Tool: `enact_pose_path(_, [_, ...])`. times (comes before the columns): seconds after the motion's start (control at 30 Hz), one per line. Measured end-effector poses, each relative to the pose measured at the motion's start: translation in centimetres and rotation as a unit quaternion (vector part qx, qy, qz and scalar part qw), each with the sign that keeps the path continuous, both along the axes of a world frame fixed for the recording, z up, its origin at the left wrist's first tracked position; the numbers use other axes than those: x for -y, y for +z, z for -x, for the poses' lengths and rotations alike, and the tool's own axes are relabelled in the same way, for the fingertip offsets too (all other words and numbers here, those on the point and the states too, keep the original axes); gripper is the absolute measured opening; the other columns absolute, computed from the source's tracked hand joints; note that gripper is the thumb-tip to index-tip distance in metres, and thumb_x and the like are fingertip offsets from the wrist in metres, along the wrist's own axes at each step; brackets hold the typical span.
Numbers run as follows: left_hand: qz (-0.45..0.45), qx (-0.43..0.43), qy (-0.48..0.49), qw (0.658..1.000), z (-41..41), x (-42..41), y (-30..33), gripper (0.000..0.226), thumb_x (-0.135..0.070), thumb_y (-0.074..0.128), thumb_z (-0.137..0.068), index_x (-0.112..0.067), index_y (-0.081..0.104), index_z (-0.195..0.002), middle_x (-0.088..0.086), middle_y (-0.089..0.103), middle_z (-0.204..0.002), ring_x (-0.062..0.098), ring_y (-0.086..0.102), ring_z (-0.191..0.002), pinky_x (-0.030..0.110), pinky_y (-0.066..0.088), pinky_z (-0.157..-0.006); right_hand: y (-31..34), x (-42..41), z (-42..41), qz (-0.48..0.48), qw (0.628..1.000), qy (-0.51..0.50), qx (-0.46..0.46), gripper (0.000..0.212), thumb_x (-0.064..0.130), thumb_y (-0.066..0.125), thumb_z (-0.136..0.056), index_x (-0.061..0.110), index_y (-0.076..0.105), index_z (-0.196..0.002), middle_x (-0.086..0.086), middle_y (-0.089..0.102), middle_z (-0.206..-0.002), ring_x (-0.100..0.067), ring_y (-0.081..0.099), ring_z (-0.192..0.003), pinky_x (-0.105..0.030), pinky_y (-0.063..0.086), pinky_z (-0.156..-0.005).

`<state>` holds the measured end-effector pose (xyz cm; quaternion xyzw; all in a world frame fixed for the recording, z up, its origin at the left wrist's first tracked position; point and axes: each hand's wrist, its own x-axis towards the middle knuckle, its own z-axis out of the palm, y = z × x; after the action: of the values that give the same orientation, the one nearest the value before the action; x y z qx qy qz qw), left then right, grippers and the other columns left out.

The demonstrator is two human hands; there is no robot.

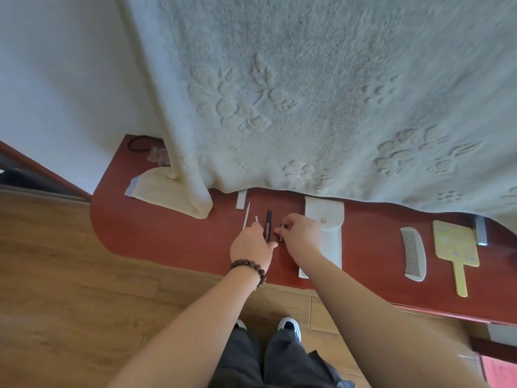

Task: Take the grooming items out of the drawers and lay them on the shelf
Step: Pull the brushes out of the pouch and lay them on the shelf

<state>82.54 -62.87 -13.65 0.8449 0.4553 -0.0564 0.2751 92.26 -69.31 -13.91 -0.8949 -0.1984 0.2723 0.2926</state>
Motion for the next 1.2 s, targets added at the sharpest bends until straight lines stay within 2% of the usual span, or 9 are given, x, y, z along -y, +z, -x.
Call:
enact_pose_path(0.13, [-0.006, -0.004, 0.003, 1.0, 0.1, 0.0, -0.1, 0.045, -0.042, 0.068, -0.084, -0.013, 0.054, -0.115, 0.006, 0.067, -0.109, 0.023, 0.065, -0.099, 0.032, 0.053, -0.076, -0.1, 0.1, -0.1, 0.0, 1.0, 0.004, -0.002, 0.024, 0.022, 0.07, -0.083, 0.013, 0.068, -0.105, -0.004, 0.067, -0.092, -0.015, 0.056, -0.076, -0.026, 0.045, -0.07])
enact_pose_path(0.3, [-0.009, -0.002, -0.003, 1.0, 0.2, 0.0, 0.0, 0.046, -0.043, 0.066, -0.085, -0.012, 0.053, -0.116, 0.006, 0.066, -0.108, 0.023, 0.065, -0.098, 0.031, 0.052, -0.074, 0.6, 0.8, 0.0, -0.025, 1.0, 0.004, -0.002, 0.032, 0.024, 0.068, -0.084, 0.013, 0.067, -0.114, -0.005, 0.069, -0.109, -0.02, 0.063, -0.096, -0.025, 0.045, -0.079])
enact_pose_path(0.53, [-0.015, 0.018, -0.007, 1.0, 0.7, -0.2, 0.6, 0.044, -0.046, 0.064, -0.085, -0.014, 0.056, -0.115, 0.002, 0.066, -0.104, 0.02, 0.064, -0.096, 0.029, 0.051, -0.071, 2.3, 5.0, -2.3, -0.035, 0.995, -0.008, 0.092, 0.03, 0.035, 0.067, -0.085, 0.018, 0.066, -0.11, 0.0, 0.064, -0.094, -0.013, 0.058, -0.08, -0.023, 0.041, -0.066])
enact_pose_path(0.63, [-0.036, 0.043, -0.01, 0.998, 0.9, 0.0, 1.3, 0.043, -0.047, 0.063, -0.086, -0.017, 0.056, -0.116, -0.001, 0.063, -0.108, 0.018, 0.064, -0.097, 0.027, 0.05, -0.069, 1.9, 7.1, -4.4, -0.04, 0.992, -0.025, 0.119, 0.031, 0.034, 0.068, -0.084, 0.018, 0.065, -0.11, -0.002, 0.06, -0.103, -0.013, 0.058, -0.084, -0.024, 0.042, -0.071])
enact_pose_path(0.73, [-0.057, 0.09, -0.036, 0.994, 0.4, 0.8, 1.8, 0.036, -0.046, 0.062, -0.087, -0.018, 0.057, -0.11, -0.003, 0.061, -0.102, 0.016, 0.063, -0.09, 0.027, 0.051, -0.067, 1.1, 8.3, -6.1, -0.02, 0.991, 0.018, 0.135, 0.043, 0.036, 0.071, -0.081, 0.02, 0.06, -0.119, -0.001, 0.052, -0.121, -0.021, 0.054, -0.107, -0.025, 0.041, -0.081])
enact_pose_path(0.87, [-0.043, 0.133, -0.073, 0.988, -1.1, 2.2, 2.2, 0.033, -0.042, 0.063, -0.087, -0.018, 0.057, -0.11, -0.002, 0.059, -0.102, 0.015, 0.061, -0.088, 0.028, 0.051, -0.069, 0.6, 8.3, -6.8, 0.016, 0.988, 0.096, 0.122, 0.072, 0.042, 0.072, -0.078, 0.024, 0.04, -0.14, -0.001, 0.028, -0.152, -0.021, 0.02, -0.141, -0.037, 0.031, -0.108])
enact_pose_path(1.0, [-0.04, 0.129, -0.089, 0.987, -1.9, 3.3, 2.0, 0.033, -0.039, 0.063, -0.088, -0.019, 0.056, -0.113, -0.001, 0.058, -0.106, 0.016, 0.059, -0.093, 0.029, 0.051, -0.072, 0.0, 7.6, -6.6, 0.061, 0.99, 0.105, 0.076, 0.099, 0.054, 0.07, -0.075, 0.026, 0.013, -0.151, -0.002, 0.004, -0.16, -0.021, -0.002, -0.147, -0.044, 0.018, -0.117])
enact_pose_path(1.1, [-0.022, 0.126, -0.08, 0.989, -1.8, 3.8, 1.7, 0.032, -0.038, 0.063, -0.088, -0.02, 0.056, -0.113, -0.003, 0.058, -0.109, 0.014, 0.06, -0.097, 0.028, 0.052, -0.075, -0.3, 7.3, -6.8, 0.074, 0.989, 0.102, 0.076, 0.102, 0.059, 0.067, -0.074, 0.027, 0.009, -0.151, -0.003, 0.004, -0.16, -0.024, 0.002, -0.146, -0.044, 0.018, -0.118])
enact_pose_path(1.2, [-0.008, 0.126, -0.073, 0.989, -1.6, 4.3, 1.4, 0.031, -0.036, 0.063, -0.088, -0.02, 0.056, -0.114, -0.003, 0.057, -0.111, 0.012, 0.059, -0.099, 0.026, 0.051, -0.078, -0.5, 7.4, -7.0, 0.054, 0.989, 0.096, 0.098, 0.095, 0.058, 0.068, -0.074, 0.025, 0.02, -0.149, -0.003, 0.018, -0.154, -0.025, 0.019, -0.14, -0.04, 0.028, -0.113])
